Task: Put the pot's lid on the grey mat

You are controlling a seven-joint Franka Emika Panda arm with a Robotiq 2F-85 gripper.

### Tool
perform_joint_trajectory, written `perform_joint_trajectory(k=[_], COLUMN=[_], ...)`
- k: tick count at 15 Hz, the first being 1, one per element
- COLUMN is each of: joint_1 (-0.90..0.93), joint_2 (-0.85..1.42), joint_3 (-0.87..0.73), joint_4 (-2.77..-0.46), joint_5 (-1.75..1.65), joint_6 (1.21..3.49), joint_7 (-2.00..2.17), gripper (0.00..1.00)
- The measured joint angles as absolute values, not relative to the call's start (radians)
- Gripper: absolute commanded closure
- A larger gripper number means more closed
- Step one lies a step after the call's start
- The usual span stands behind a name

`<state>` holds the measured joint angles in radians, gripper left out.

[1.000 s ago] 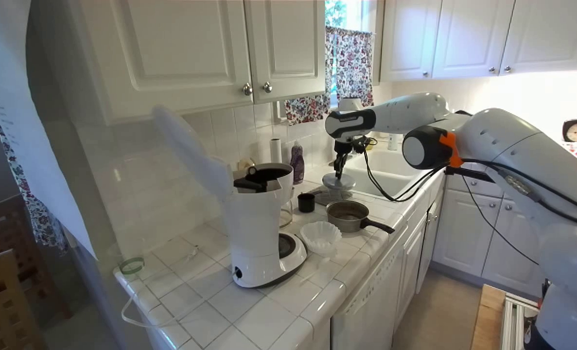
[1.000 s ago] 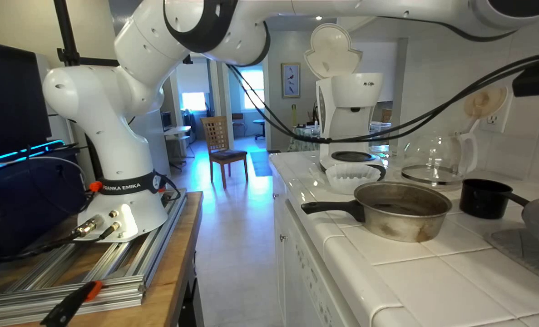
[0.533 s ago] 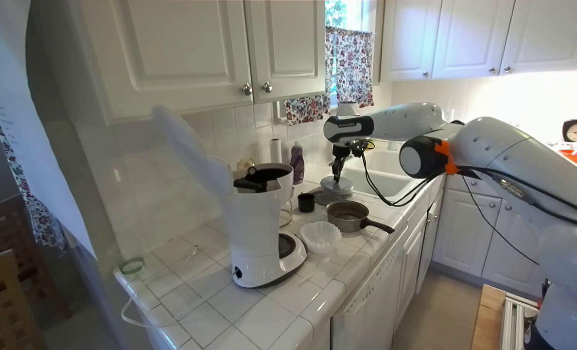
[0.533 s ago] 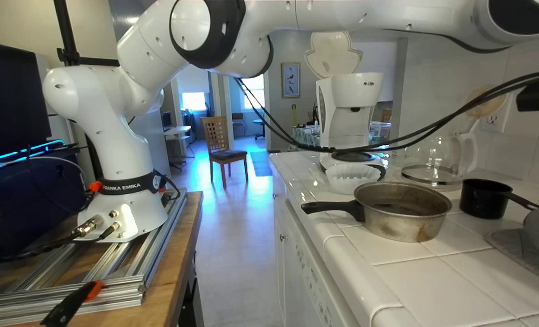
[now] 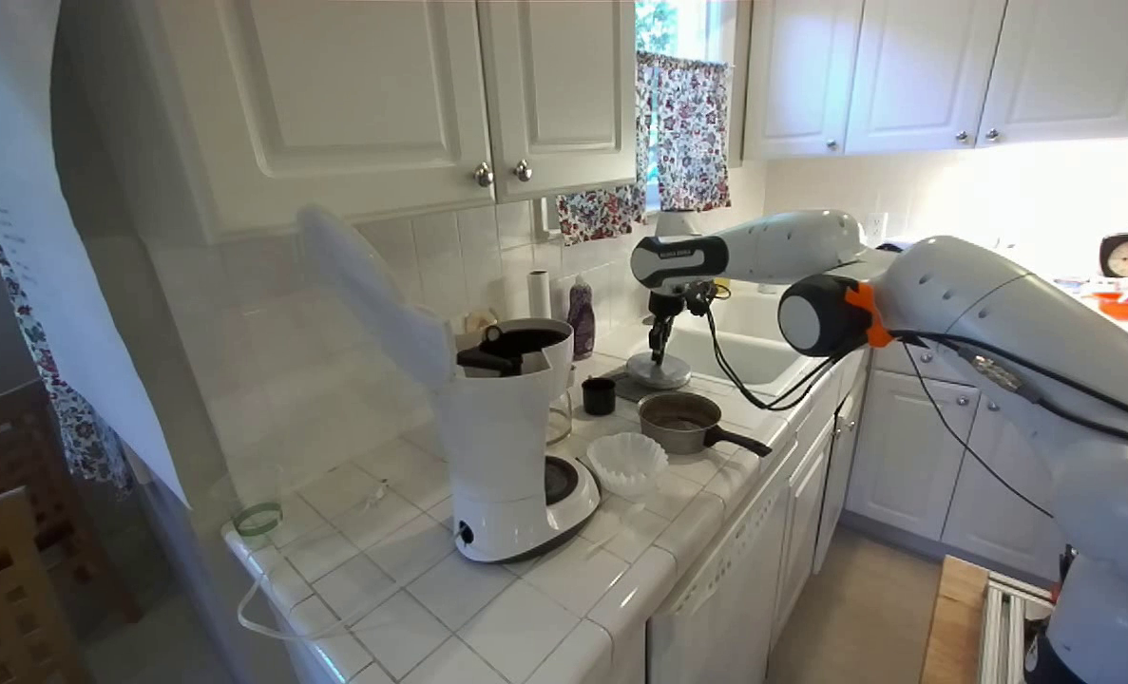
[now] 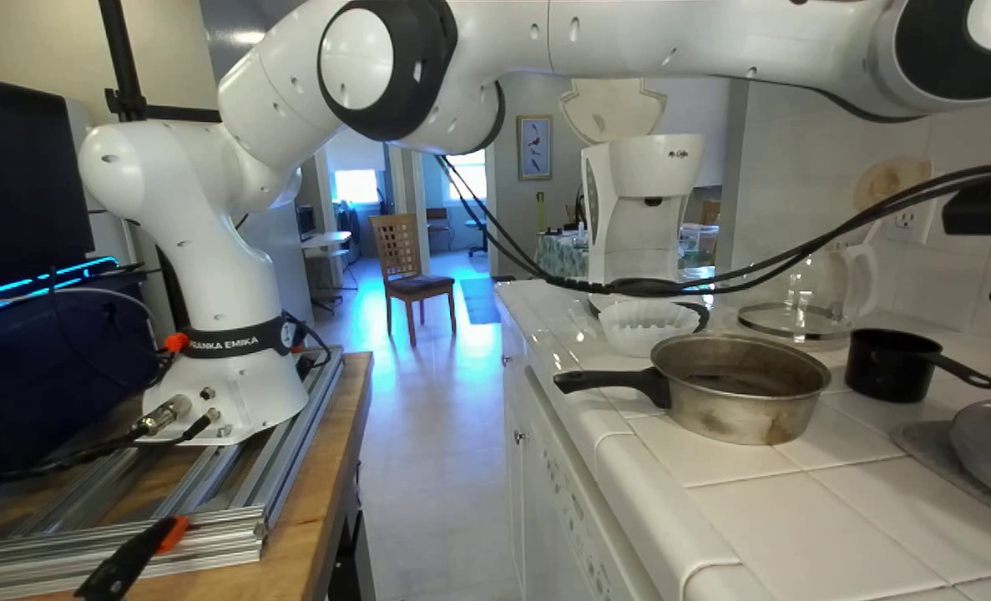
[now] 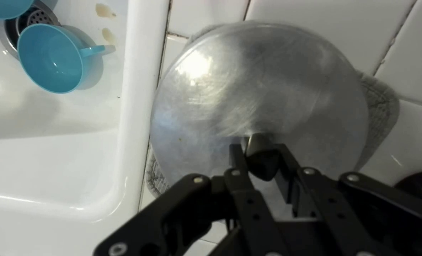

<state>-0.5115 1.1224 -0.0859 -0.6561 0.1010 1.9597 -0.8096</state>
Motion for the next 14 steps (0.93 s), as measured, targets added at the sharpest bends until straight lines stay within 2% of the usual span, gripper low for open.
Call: perform_joint_trajectory(k=[7,14], joint_1=[-0.507,-0.501], joint_2=[1.125,1.097], joint_3=[-0.086,-0.080], joint_4=[-0.620,-0.582], joint_5=[0.101,0.119], joint_6=[1.959,1.793], joint_7=[-0.809,-0.668], gripper=[0.02,0.00])
